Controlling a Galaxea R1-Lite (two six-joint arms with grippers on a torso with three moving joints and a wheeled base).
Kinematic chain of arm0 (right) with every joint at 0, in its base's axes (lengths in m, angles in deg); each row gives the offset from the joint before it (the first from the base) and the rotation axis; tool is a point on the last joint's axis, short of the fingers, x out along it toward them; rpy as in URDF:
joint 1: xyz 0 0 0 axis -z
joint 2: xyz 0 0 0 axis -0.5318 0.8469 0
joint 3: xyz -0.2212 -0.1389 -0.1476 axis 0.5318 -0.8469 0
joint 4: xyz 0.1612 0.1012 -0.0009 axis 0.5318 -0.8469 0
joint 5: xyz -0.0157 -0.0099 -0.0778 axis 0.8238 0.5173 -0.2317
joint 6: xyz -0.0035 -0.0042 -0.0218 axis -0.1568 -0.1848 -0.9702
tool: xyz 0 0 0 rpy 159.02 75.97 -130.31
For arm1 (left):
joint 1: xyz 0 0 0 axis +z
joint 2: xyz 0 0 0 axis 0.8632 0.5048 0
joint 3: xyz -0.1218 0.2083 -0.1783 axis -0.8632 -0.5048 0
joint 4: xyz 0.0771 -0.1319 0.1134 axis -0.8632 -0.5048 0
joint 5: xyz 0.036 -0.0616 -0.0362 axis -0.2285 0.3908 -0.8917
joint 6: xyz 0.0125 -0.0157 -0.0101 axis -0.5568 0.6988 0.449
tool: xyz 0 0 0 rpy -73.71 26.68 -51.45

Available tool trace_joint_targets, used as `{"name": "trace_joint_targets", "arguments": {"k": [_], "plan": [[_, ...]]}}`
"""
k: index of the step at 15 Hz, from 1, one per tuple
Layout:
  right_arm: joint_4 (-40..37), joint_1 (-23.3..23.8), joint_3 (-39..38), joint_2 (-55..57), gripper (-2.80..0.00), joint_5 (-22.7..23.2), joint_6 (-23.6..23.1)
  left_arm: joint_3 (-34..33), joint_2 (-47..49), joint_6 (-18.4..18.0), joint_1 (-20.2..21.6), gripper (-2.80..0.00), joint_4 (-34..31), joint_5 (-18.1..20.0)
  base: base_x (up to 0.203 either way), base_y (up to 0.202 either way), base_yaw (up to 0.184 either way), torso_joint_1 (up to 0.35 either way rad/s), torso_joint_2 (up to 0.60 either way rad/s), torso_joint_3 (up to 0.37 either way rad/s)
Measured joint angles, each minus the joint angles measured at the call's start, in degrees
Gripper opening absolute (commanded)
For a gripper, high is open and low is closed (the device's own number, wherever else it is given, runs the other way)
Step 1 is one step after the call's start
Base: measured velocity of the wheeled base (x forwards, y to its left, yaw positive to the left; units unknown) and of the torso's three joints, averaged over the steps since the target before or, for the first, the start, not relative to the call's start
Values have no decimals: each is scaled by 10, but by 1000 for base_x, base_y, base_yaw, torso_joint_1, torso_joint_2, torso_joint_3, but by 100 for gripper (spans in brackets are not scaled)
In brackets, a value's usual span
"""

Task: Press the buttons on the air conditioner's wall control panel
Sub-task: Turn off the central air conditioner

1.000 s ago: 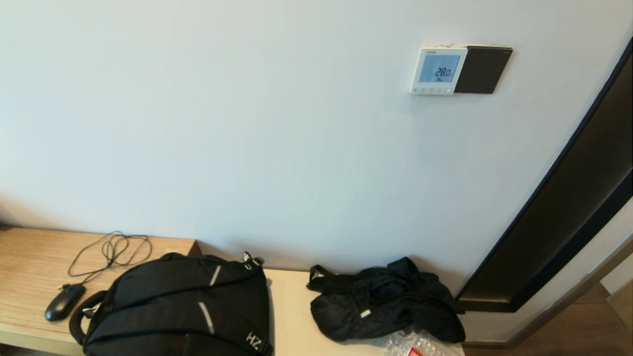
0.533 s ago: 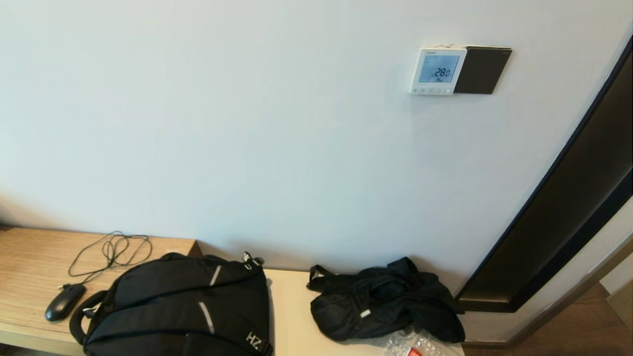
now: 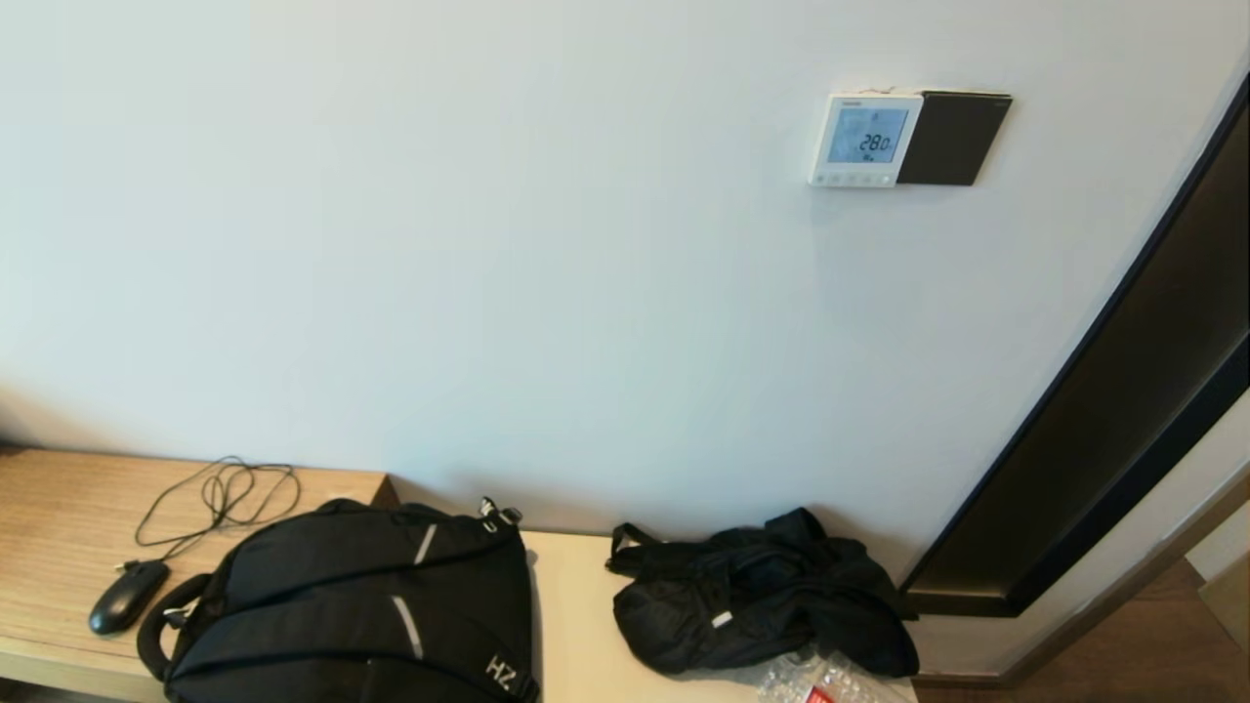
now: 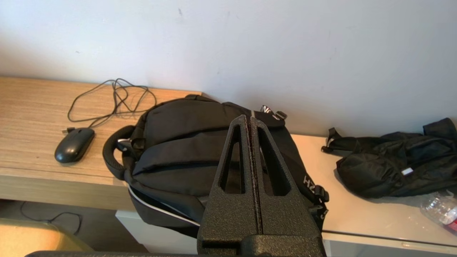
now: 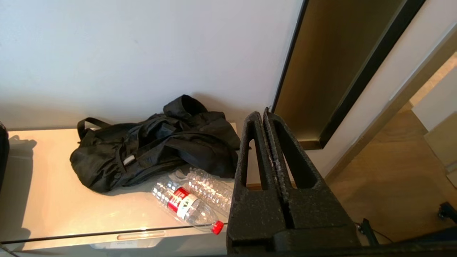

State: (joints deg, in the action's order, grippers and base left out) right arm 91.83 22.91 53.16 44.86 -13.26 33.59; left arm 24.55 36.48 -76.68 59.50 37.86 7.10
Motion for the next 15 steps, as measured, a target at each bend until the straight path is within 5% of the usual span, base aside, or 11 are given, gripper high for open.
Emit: {"name": "trace_joint_targets", "arguments": {"k": [7, 15], "plan": [[-76, 80, 1, -53, -280, 163, -9, 0, 0, 0, 0, -280, 0, 0, 0, 0, 0, 0, 0, 0], [-121, 90, 0, -150, -280, 185, -10, 0, 0, 0, 0, -280, 0, 0, 0, 0, 0, 0, 0, 0]]}}
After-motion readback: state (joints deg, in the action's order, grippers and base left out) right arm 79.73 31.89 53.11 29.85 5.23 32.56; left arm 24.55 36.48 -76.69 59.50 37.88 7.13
